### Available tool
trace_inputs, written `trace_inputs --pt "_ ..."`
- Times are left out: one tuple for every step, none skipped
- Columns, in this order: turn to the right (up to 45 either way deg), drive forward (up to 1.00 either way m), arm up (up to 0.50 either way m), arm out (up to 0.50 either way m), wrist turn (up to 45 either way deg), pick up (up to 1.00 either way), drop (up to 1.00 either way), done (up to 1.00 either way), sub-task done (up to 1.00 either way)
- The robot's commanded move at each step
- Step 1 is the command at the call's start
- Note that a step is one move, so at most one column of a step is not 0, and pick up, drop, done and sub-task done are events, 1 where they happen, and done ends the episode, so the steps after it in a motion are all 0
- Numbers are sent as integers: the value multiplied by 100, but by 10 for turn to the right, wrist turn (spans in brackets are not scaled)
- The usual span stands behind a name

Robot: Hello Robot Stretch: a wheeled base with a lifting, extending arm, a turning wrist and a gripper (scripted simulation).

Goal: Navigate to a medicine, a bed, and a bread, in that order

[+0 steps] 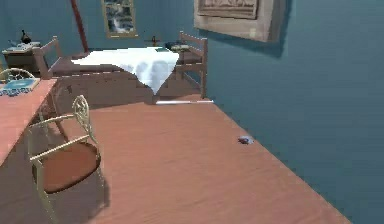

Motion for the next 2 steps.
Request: trace_inputs --pt "0 100 0 0 0 0 0 0 0" --pt "60 0 0 0 0 0 0 0 0"
